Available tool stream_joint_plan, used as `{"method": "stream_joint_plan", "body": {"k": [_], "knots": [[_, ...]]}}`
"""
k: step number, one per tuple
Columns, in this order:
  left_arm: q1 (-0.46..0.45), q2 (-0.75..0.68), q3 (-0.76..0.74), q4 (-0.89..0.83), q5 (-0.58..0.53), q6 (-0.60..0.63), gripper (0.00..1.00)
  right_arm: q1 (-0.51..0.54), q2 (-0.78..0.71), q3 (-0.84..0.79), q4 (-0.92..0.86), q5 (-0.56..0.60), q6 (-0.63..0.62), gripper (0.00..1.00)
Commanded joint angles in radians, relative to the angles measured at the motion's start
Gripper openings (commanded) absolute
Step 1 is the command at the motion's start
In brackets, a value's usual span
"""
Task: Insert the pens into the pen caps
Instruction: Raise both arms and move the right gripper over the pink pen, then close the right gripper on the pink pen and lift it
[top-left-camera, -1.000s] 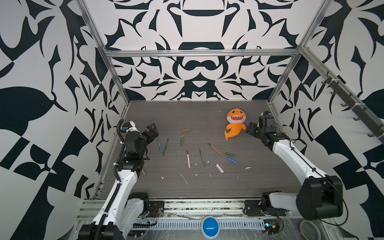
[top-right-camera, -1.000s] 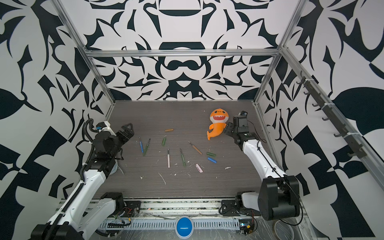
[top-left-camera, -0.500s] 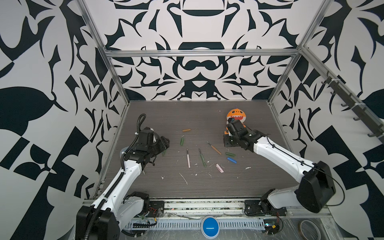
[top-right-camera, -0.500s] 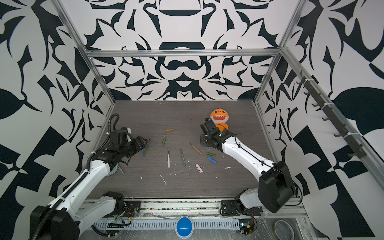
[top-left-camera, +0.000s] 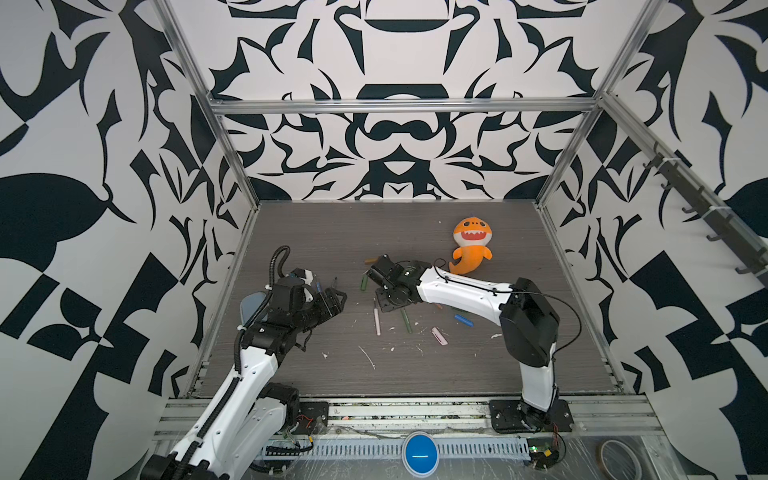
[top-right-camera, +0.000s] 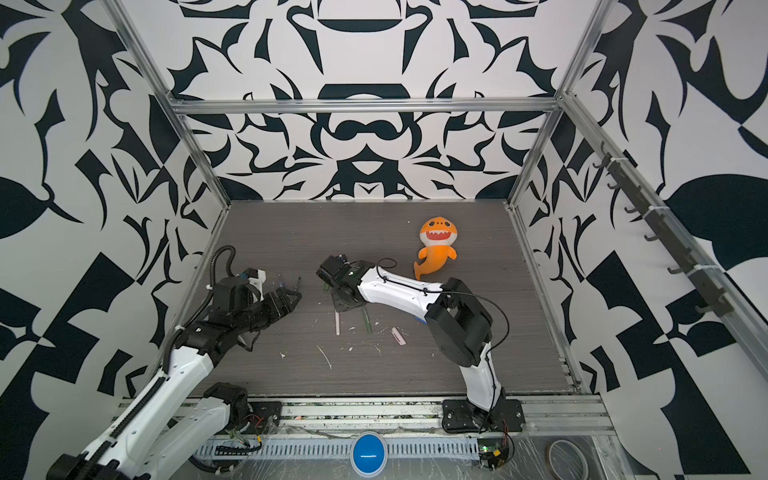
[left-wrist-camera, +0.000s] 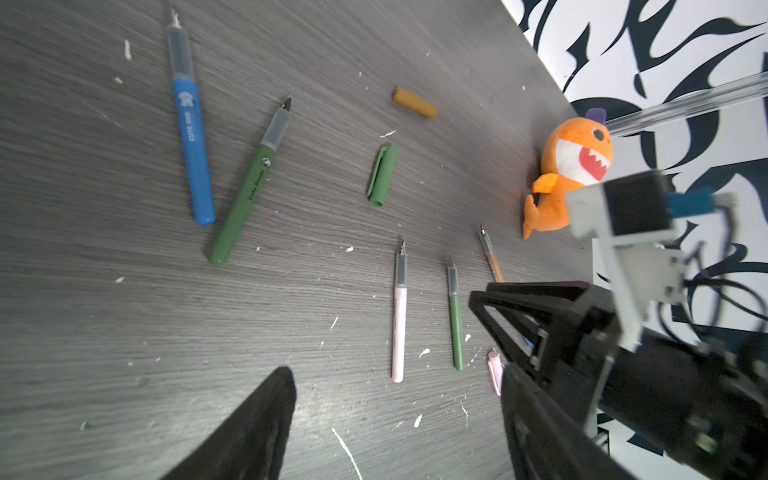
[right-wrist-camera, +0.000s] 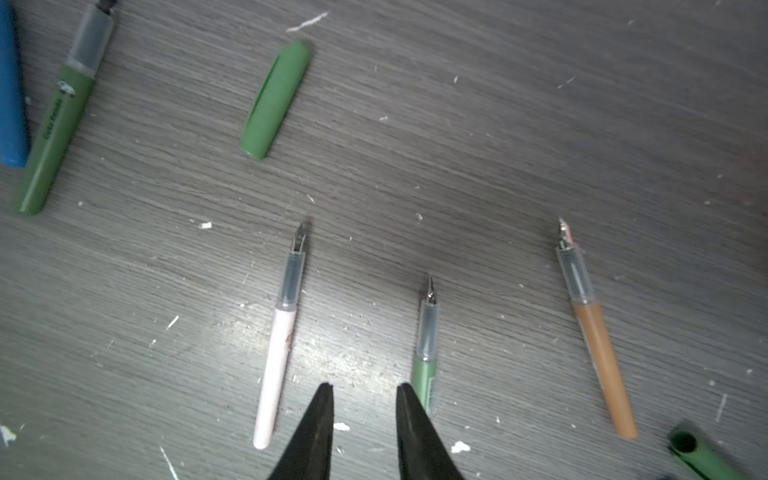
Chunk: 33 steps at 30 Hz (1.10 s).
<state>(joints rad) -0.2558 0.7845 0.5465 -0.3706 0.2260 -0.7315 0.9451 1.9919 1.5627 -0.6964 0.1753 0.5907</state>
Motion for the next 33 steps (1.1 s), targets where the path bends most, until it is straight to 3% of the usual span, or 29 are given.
{"method": "stream_joint_plan", "body": {"k": [1, 19, 23, 33], "knots": [[0.0, -0.053, -0.027, -0.008, -0.011, -0.014, 0.8, 0.021, 0.023, 0.079, -0.047, -0.015, 0.058, 0.29], [0.0, -0.122, -0.034, -0.059, -0.02, 0.001, 0.8, 0.031, 0.185, 0.195, -0.038, -0.038, 0.14, 0.32], [0.0, -0.123, -0.038, -0.057, -0.016, 0.001, 0.8, 0.031, 0.213, 0.21, -0.025, -0.04, 0.161, 0.26], [-0.001, -0.117, -0.034, -0.06, -0.022, 0.008, 0.8, 0.031, 0.231, 0.19, -0.009, -0.023, 0.193, 0.27]]}}
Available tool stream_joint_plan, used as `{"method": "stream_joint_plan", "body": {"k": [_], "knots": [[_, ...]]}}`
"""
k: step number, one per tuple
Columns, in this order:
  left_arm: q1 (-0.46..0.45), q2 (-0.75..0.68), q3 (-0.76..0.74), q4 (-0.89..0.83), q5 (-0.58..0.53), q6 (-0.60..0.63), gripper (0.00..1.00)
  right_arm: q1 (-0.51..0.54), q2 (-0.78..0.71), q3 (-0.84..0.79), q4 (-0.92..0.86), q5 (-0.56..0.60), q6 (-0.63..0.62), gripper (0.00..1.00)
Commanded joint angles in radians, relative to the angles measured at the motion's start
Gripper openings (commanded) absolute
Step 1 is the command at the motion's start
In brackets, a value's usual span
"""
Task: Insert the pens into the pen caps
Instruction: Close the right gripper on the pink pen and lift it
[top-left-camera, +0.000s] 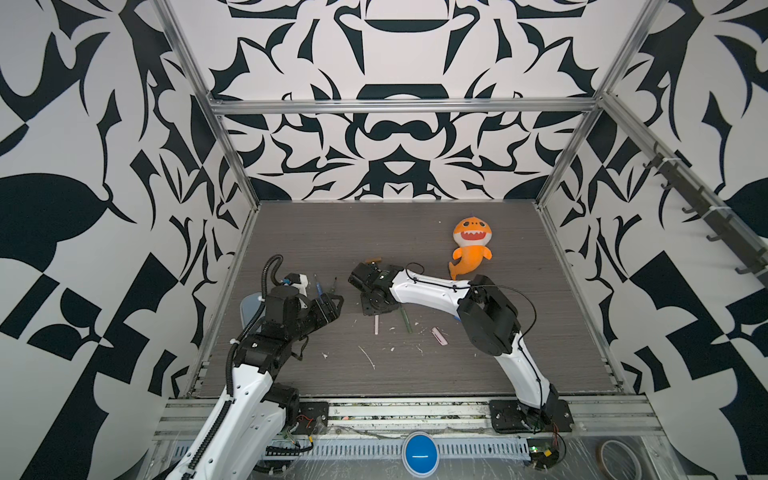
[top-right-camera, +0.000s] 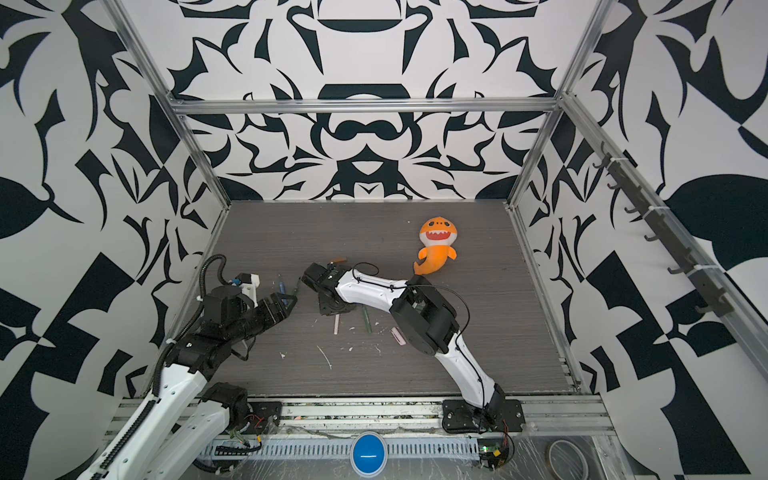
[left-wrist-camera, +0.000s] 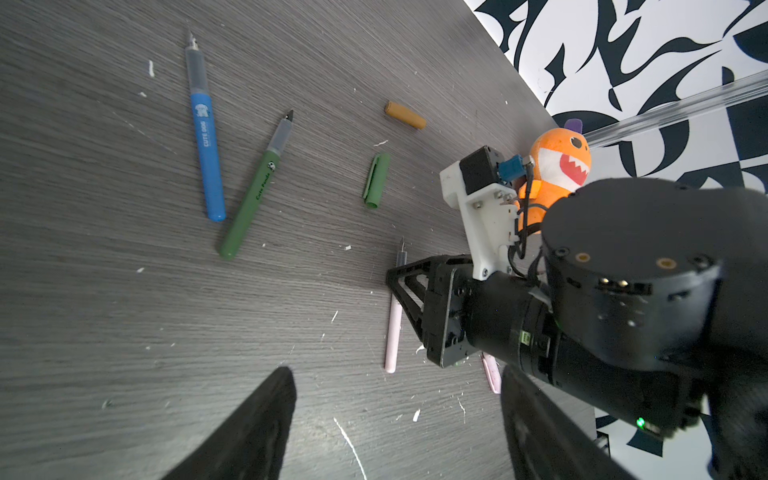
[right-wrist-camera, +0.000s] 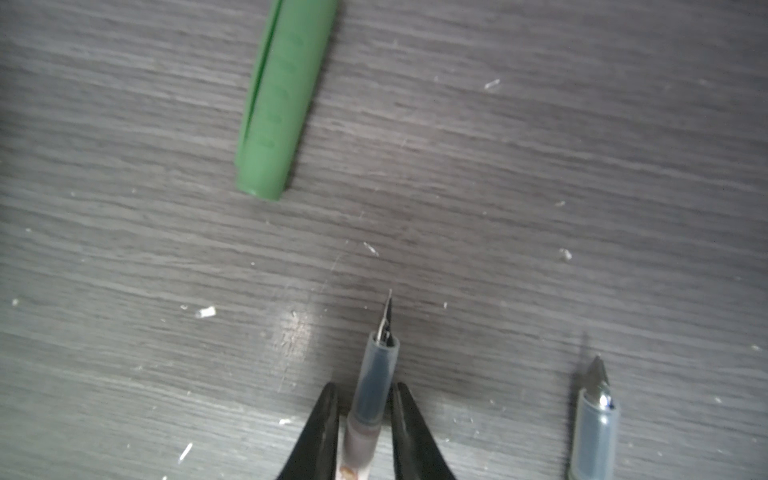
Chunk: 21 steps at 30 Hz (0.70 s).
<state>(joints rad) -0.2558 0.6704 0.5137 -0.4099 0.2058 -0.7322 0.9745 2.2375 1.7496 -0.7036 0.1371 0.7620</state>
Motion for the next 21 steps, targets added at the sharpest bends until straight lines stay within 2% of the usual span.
{"method": "stream_joint_plan", "body": {"k": [1, 5, 12, 17, 21], "knots": [[0.0, -0.003, -0.001, -0.021, -0.002, 0.008, 0.8, 0.001, -0.016, -0.001, 0.001, 0.011, 0.026, 0.24], [0.0, -0.002, -0.001, -0.01, 0.009, 0.005, 0.8, 0.001, -0.055, -0.042, 0.052, -0.001, 0.035, 0.15], [0.0, -0.005, -0.029, 0.115, 0.063, -0.04, 0.83, 0.0, -0.202, -0.164, 0.172, 0.037, 0.023, 0.12], [0.0, -0.007, -0.139, 0.385, 0.171, -0.093, 0.8, -0.012, -0.343, -0.296, 0.278, 0.096, 0.002, 0.1], [0.0, 0.06, -0.198, 0.617, 0.322, -0.129, 0.75, -0.039, -0.435, -0.369, 0.31, 0.111, -0.009, 0.1]]}}
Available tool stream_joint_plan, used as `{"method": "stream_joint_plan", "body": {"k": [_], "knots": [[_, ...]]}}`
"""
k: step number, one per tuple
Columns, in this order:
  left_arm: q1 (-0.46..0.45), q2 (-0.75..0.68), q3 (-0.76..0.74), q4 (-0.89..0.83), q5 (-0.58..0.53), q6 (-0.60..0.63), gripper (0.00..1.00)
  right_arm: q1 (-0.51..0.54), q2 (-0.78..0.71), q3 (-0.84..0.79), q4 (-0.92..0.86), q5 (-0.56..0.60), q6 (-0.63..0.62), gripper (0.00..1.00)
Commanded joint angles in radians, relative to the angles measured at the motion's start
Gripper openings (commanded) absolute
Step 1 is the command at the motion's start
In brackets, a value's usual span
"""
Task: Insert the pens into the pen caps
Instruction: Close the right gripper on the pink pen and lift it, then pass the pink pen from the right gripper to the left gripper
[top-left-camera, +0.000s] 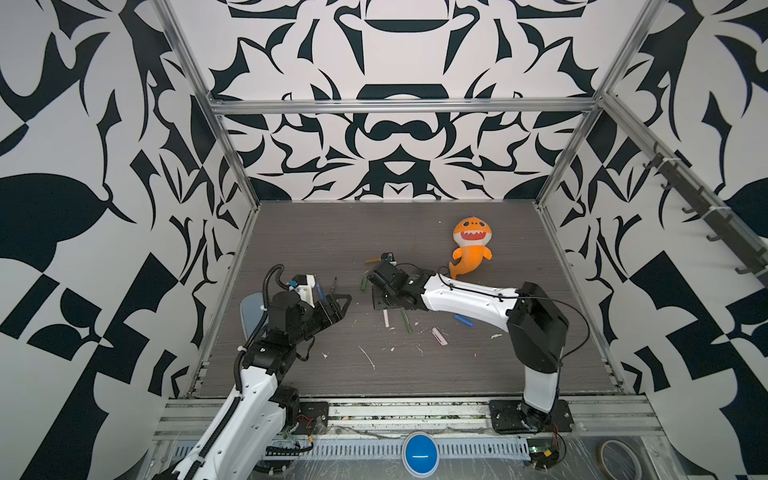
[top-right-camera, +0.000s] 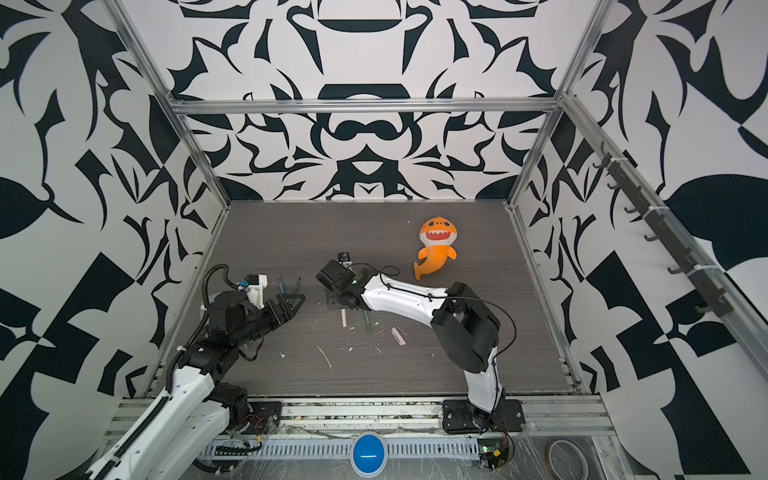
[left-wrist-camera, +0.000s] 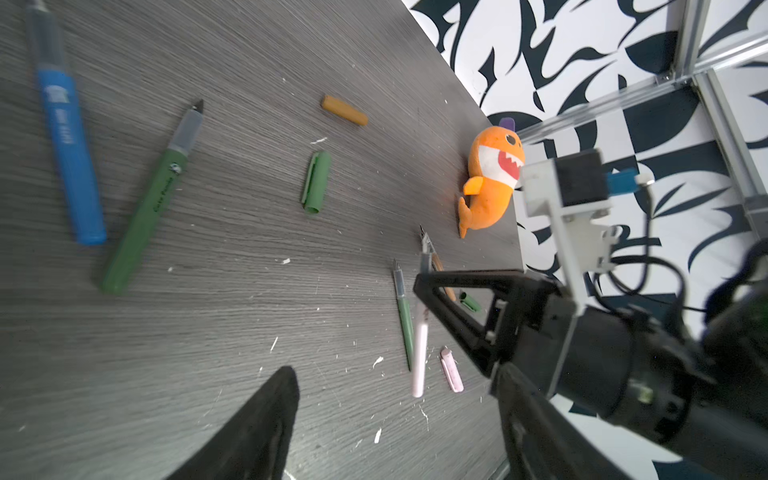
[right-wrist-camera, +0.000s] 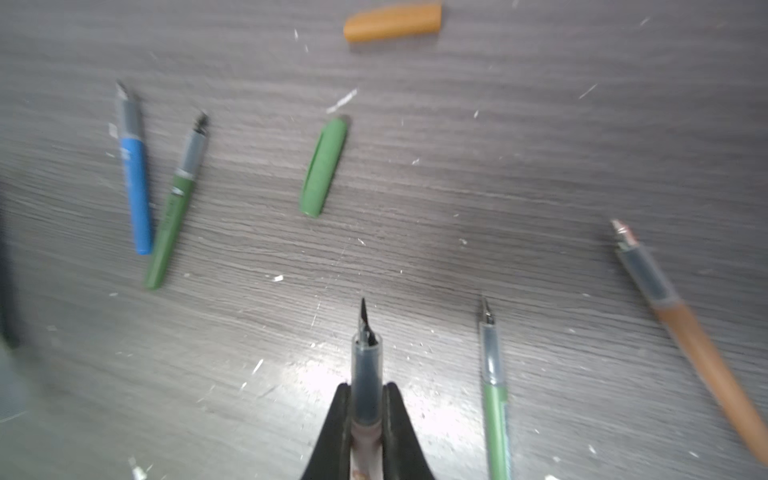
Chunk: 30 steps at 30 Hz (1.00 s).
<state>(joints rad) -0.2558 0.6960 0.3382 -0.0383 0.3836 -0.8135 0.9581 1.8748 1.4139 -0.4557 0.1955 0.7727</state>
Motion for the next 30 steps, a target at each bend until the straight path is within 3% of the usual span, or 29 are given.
{"method": "stream_joint_plan", "body": {"k": [1, 5, 9, 13, 21, 30], "knots": [[-0.001, 0.068, -0.03, 0.303, 0.188, -0.058, 0.73, -0.035, -0.1, -0.055, 0.076, 0.052, -0.021, 0.1], [-0.054, 0.194, -0.013, 0.442, 0.293, -0.043, 0.67, -0.082, -0.222, -0.17, 0.187, 0.025, 0.013, 0.09], [-0.186, 0.314, 0.052, 0.456, 0.275, 0.037, 0.64, -0.088, -0.304, -0.209, 0.23, 0.015, 0.016, 0.09], [-0.256, 0.422, 0.115, 0.516, 0.279, 0.054, 0.61, -0.088, -0.369, -0.241, 0.254, 0.01, 0.017, 0.09], [-0.294, 0.566, 0.218, 0.58, 0.258, 0.034, 0.57, -0.085, -0.438, -0.295, 0.297, -0.038, 0.047, 0.08], [-0.338, 0.694, 0.261, 0.657, 0.294, -0.002, 0.39, -0.082, -0.457, -0.349, 0.363, -0.025, 0.062, 0.08]]}}
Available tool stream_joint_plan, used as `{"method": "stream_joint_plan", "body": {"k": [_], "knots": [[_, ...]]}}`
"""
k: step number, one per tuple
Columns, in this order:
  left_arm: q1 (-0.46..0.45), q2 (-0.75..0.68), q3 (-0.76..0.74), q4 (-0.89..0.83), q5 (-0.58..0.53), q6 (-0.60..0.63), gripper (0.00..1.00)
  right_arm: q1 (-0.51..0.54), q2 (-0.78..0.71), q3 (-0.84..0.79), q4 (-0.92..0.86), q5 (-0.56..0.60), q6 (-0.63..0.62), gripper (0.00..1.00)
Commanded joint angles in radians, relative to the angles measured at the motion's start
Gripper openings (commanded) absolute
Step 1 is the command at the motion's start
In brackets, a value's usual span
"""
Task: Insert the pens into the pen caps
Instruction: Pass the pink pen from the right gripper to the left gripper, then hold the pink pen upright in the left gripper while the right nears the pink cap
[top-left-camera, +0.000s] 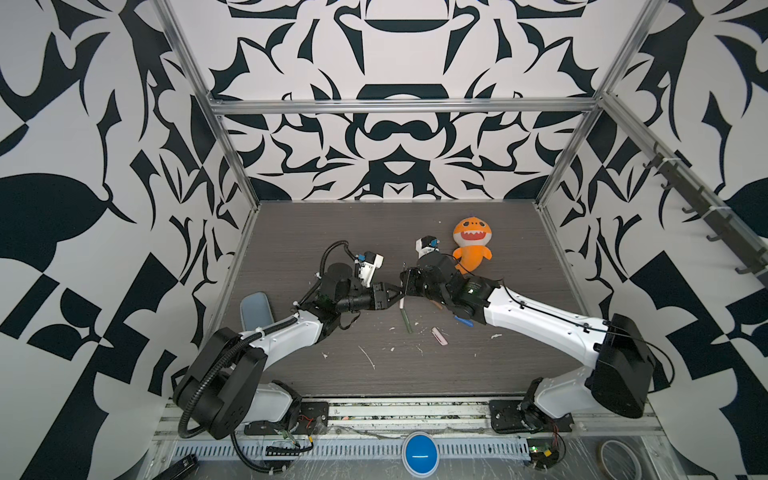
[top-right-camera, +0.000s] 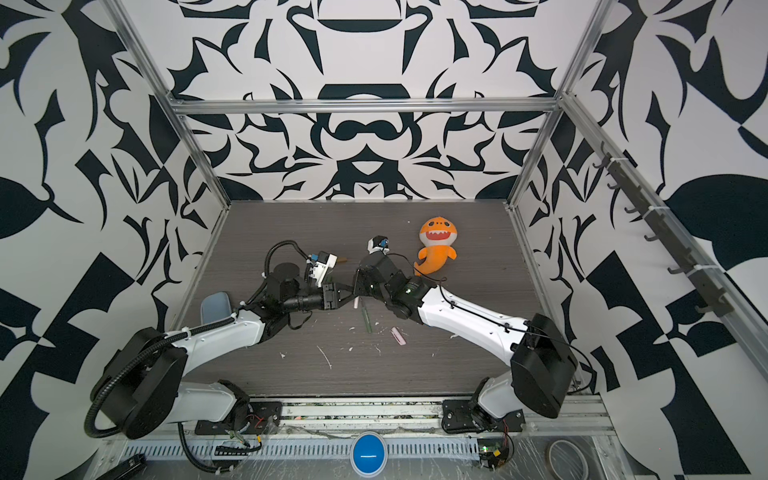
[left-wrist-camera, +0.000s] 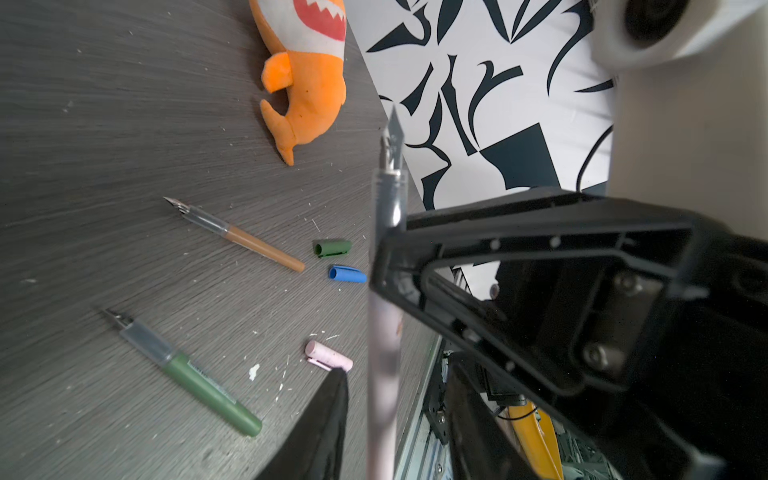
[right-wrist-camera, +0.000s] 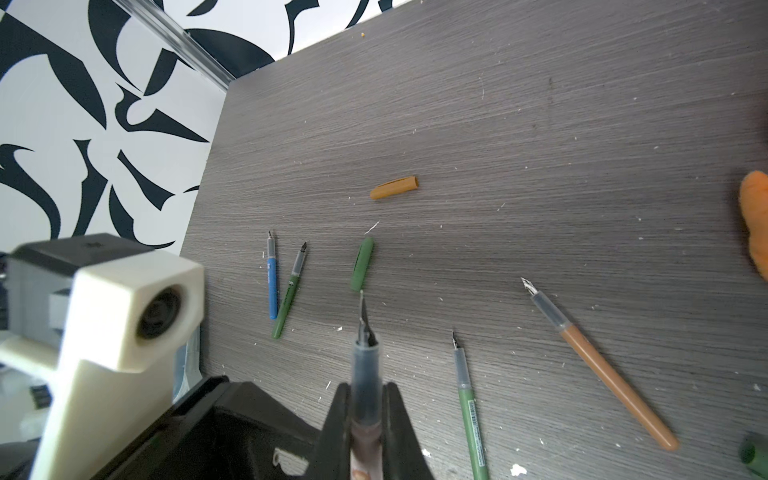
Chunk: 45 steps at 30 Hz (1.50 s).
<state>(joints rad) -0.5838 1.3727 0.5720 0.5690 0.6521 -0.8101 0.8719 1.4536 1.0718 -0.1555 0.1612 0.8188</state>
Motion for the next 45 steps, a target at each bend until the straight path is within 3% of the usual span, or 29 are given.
{"method": "stream_joint_plan", "body": {"k": [1, 13, 15, 17, 21, 25, 29, 31, 33, 37, 45], "knots": [[-0.011, 0.022, 0.026, 0.051, 0.025, -0.006, 0.38, 0.006, -0.037, -0.009, 0.064, 0.012, 0.016, 0.08], [-0.018, 0.052, 0.029, 0.064, 0.013, -0.014, 0.07, 0.007, -0.056, -0.032, 0.094, 0.014, 0.022, 0.07], [-0.018, 0.053, 0.029, 0.068, 0.003, -0.014, 0.04, 0.006, -0.065, -0.034, 0.094, 0.009, 0.02, 0.18], [-0.019, 0.045, 0.035, 0.041, -0.016, 0.007, 0.04, 0.006, -0.088, -0.033, 0.075, 0.007, 0.005, 0.33], [-0.016, 0.001, 0.09, -0.186, -0.162, 0.144, 0.02, 0.006, -0.17, -0.005, -0.063, 0.023, -0.03, 0.44], [-0.016, -0.036, 0.123, -0.281, -0.281, 0.252, 0.01, -0.01, -0.279, -0.022, -0.214, 0.089, -0.083, 0.44], [-0.017, -0.072, 0.13, -0.261, -0.32, 0.344, 0.01, -0.091, -0.325, -0.081, -0.372, -0.043, -0.126, 0.43], [-0.019, -0.085, 0.118, -0.22, -0.321, 0.383, 0.0, -0.143, -0.311, -0.125, -0.427, -0.163, -0.146, 0.4], [-0.021, -0.09, 0.094, -0.151, -0.311, 0.382, 0.0, -0.156, -0.285, -0.17, -0.468, -0.205, -0.158, 0.38], [-0.06, -0.136, 0.018, -0.006, -0.284, 0.432, 0.0, -0.156, -0.217, -0.252, -0.505, -0.203, -0.184, 0.4], [-0.128, -0.238, -0.055, 0.025, -0.274, 0.467, 0.0, -0.082, -0.085, -0.26, -0.529, -0.165, -0.209, 0.47]]}}
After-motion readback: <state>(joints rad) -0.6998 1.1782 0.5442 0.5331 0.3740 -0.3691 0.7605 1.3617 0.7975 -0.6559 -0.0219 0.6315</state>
